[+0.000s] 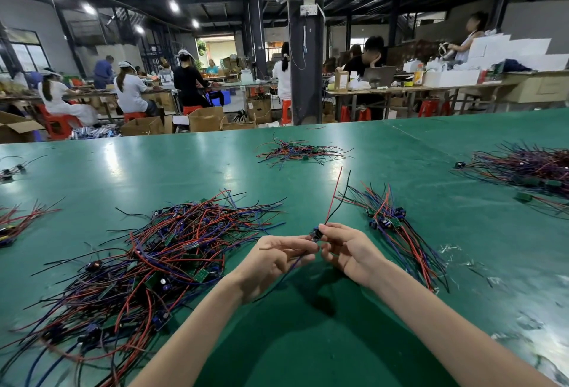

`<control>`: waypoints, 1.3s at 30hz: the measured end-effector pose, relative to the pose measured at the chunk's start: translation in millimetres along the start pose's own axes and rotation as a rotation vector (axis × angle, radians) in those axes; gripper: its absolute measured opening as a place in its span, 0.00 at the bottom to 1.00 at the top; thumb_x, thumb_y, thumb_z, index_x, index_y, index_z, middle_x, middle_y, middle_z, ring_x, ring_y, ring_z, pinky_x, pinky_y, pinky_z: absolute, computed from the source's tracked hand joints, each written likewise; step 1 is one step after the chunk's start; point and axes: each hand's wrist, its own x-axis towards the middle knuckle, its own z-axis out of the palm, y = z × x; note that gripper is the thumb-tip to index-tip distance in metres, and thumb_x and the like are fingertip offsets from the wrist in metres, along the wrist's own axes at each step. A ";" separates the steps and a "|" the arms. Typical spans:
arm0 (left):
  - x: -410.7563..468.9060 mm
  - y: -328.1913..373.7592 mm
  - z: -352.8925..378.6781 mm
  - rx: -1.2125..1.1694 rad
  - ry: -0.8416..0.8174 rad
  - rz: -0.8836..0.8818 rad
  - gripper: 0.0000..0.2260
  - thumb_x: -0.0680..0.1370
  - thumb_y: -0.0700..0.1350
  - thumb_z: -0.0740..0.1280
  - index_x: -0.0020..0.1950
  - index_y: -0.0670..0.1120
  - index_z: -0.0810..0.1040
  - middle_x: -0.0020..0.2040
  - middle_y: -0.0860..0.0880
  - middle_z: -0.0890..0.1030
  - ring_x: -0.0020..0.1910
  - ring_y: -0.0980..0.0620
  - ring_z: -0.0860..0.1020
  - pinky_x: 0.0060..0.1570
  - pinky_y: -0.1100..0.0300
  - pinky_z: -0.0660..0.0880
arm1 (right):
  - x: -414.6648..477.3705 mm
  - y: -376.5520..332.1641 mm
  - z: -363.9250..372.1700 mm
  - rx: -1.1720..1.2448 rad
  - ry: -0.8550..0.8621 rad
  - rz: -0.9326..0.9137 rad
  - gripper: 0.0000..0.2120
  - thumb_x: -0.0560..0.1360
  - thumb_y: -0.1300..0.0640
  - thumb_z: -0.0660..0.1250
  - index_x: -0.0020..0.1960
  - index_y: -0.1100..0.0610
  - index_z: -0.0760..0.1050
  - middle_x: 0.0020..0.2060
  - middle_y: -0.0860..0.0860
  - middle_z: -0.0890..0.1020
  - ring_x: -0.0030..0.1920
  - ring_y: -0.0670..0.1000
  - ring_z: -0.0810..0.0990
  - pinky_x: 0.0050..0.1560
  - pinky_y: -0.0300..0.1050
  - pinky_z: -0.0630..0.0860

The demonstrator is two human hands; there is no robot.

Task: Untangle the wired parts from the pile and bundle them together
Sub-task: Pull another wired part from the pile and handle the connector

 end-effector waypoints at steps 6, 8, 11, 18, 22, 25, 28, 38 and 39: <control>-1.8 5.9 -1.0 0.076 0.049 -0.027 0.19 0.72 0.24 0.49 0.52 0.28 0.78 0.58 0.38 0.80 0.53 0.43 0.81 0.61 0.52 0.75 | 3.8 -1.0 -4.3 0.003 -0.012 -0.023 0.03 0.74 0.68 0.66 0.42 0.62 0.75 0.27 0.52 0.80 0.24 0.45 0.75 0.26 0.36 0.76; -1.1 6.0 0.5 0.065 0.082 -0.018 0.12 0.78 0.30 0.54 0.48 0.32 0.77 0.49 0.39 0.83 0.46 0.43 0.82 0.53 0.51 0.79 | 3.1 -0.5 -3.5 -0.051 -0.035 -0.025 0.02 0.73 0.67 0.67 0.42 0.63 0.76 0.28 0.52 0.81 0.24 0.45 0.76 0.27 0.36 0.76; -0.2 3.9 5.7 0.005 0.137 -0.022 0.01 0.79 0.36 0.62 0.49 0.38 0.72 0.38 0.44 0.82 0.35 0.46 0.82 0.37 0.54 0.81 | 0.4 3.3 -0.2 -0.147 -0.092 -0.025 0.03 0.70 0.67 0.69 0.41 0.62 0.76 0.30 0.53 0.82 0.26 0.46 0.77 0.28 0.37 0.75; 0.9 -1.9 7.7 0.121 0.204 0.009 0.04 0.76 0.34 0.66 0.50 0.36 0.76 0.33 0.46 0.82 0.28 0.51 0.79 0.27 0.61 0.76 | -2.7 5.9 1.9 -0.253 -0.130 -0.026 0.07 0.63 0.63 0.74 0.38 0.59 0.77 0.29 0.51 0.78 0.26 0.46 0.74 0.29 0.38 0.74; 0.1 -1.1 8.4 0.166 0.203 0.016 0.04 0.75 0.32 0.67 0.49 0.36 0.75 0.31 0.46 0.80 0.27 0.51 0.79 0.26 0.61 0.76 | -2.0 6.9 2.4 -0.195 -0.113 -0.026 0.05 0.67 0.66 0.72 0.38 0.60 0.76 0.28 0.52 0.79 0.23 0.45 0.73 0.25 0.37 0.73; -1.6 -2.1 10.2 0.216 0.188 0.013 0.05 0.74 0.31 0.68 0.48 0.37 0.74 0.30 0.44 0.78 0.26 0.51 0.77 0.27 0.59 0.77 | -1.2 8.6 3.4 -0.190 -0.070 -0.061 0.06 0.69 0.67 0.72 0.37 0.61 0.75 0.27 0.53 0.77 0.22 0.45 0.72 0.24 0.36 0.72; -2.0 -2.4 12.1 0.232 0.197 0.018 0.04 0.75 0.32 0.67 0.47 0.37 0.73 0.32 0.43 0.77 0.27 0.51 0.77 0.26 0.58 0.77 | -2.2 9.3 4.1 -0.213 -0.066 -0.088 0.07 0.69 0.68 0.72 0.37 0.60 0.75 0.27 0.53 0.77 0.22 0.45 0.71 0.24 0.36 0.71; -2.1 -2.6 14.2 0.115 0.240 -0.036 0.04 0.77 0.35 0.66 0.47 0.35 0.78 0.36 0.41 0.80 0.30 0.51 0.80 0.28 0.60 0.78 | -5.2 9.4 7.1 -0.240 -0.077 -0.086 0.08 0.69 0.66 0.72 0.35 0.60 0.75 0.25 0.51 0.78 0.22 0.44 0.71 0.23 0.35 0.71; -2.4 -2.4 14.4 0.133 0.233 -0.039 0.03 0.77 0.35 0.66 0.46 0.36 0.78 0.35 0.43 0.81 0.29 0.52 0.79 0.28 0.61 0.78 | -4.8 9.6 6.9 -0.249 -0.068 -0.085 0.08 0.69 0.66 0.72 0.35 0.60 0.75 0.25 0.51 0.78 0.22 0.44 0.71 0.23 0.35 0.70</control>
